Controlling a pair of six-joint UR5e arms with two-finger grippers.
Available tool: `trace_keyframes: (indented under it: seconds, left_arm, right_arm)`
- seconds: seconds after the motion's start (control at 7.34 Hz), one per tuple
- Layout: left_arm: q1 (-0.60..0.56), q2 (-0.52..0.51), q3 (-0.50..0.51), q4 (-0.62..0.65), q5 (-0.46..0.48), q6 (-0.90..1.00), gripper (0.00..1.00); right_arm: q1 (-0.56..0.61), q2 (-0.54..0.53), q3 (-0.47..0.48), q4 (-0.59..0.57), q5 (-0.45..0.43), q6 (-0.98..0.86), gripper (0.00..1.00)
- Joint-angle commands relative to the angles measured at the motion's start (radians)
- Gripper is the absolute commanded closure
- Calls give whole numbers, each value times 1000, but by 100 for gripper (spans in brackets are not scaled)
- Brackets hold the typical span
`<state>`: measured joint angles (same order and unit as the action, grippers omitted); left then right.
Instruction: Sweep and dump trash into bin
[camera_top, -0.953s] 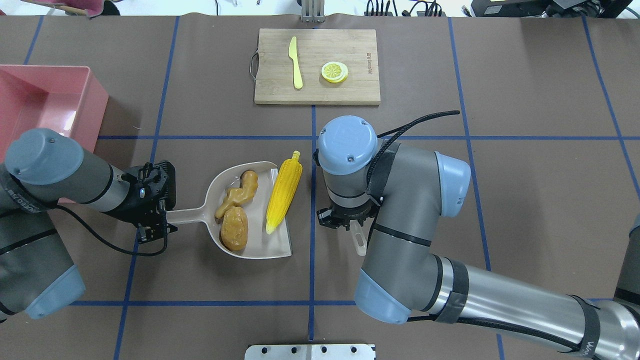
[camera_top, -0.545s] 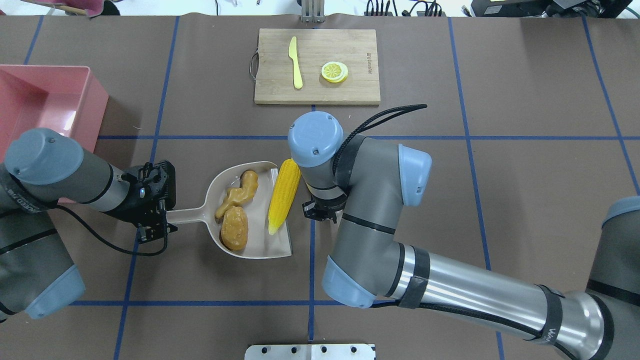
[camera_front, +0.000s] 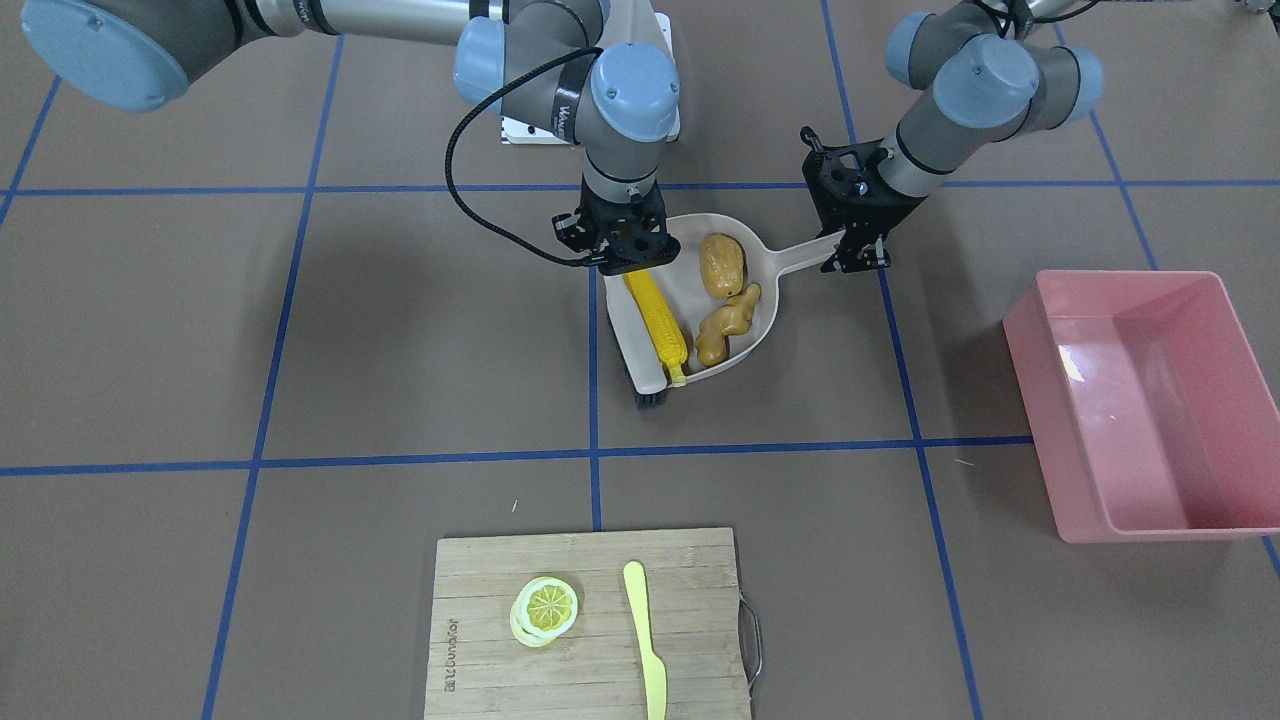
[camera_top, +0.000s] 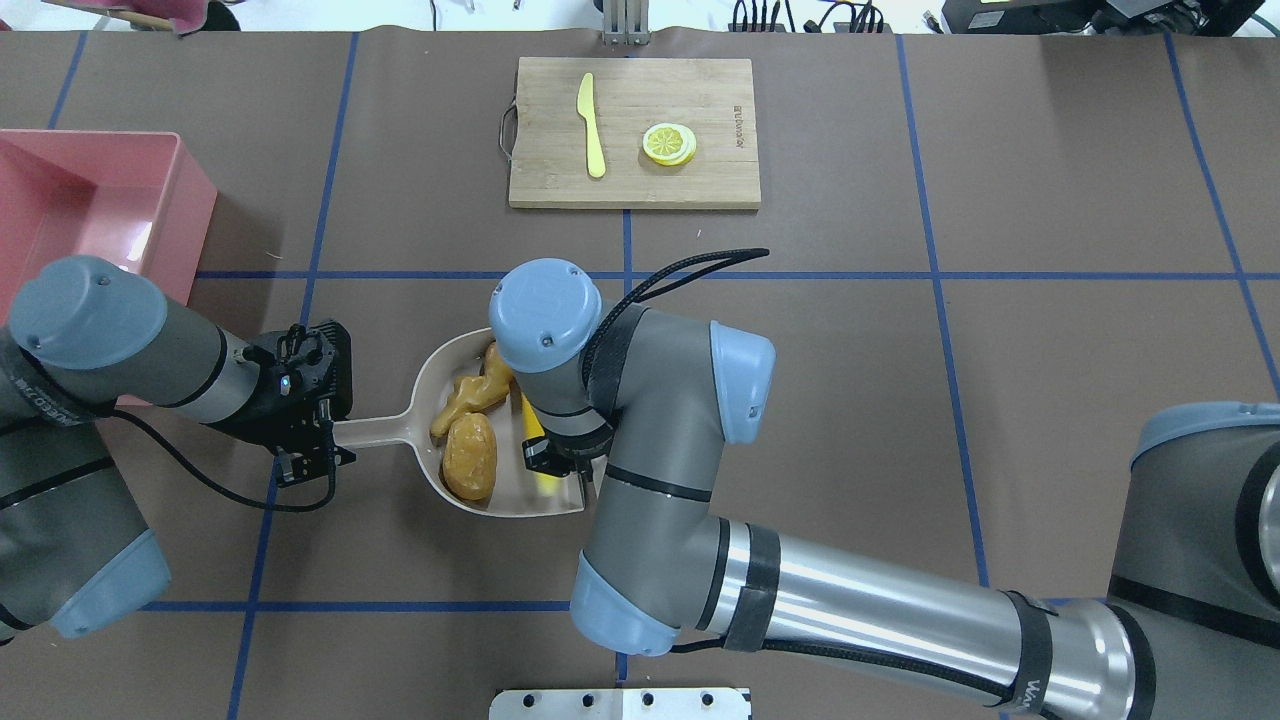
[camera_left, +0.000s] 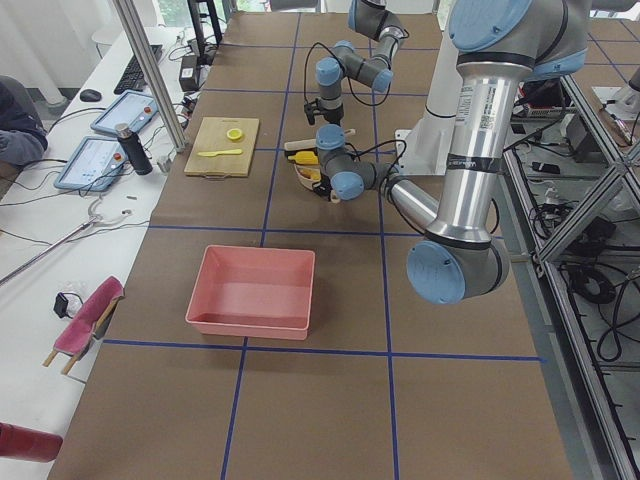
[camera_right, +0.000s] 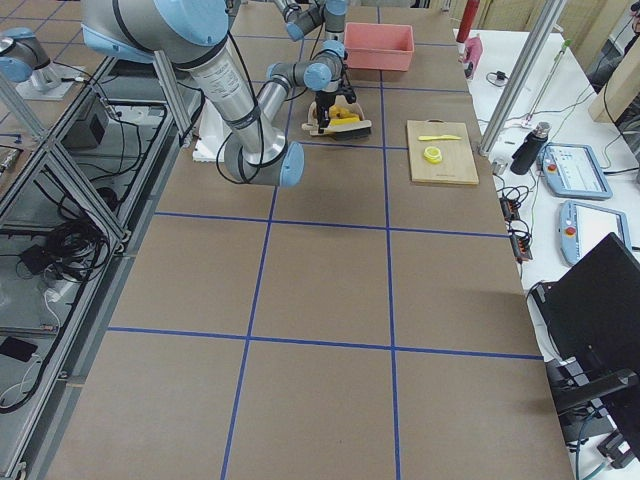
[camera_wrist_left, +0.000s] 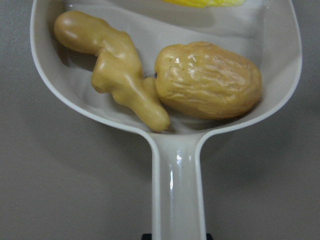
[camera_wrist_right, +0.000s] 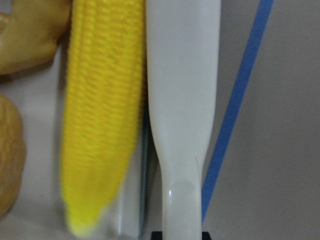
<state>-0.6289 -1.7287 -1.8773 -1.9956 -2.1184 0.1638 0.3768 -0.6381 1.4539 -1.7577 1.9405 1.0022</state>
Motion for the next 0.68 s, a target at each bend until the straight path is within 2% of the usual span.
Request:
trace_keyframes:
  seconds: [0.0, 0.27, 0.54]
  left_arm:
    - [0, 0, 0, 0, 0, -1, 100]
    - [0, 0, 0, 0, 0, -1, 100]
    - [0, 0, -6, -3, 0, -3, 100]
  right_arm:
    - [-53, 1, -17, 98, 2, 71, 100]
    - [-71, 1, -4, 148, 3, 140, 100]
    - [-72, -6, 8, 149, 32, 142, 100]
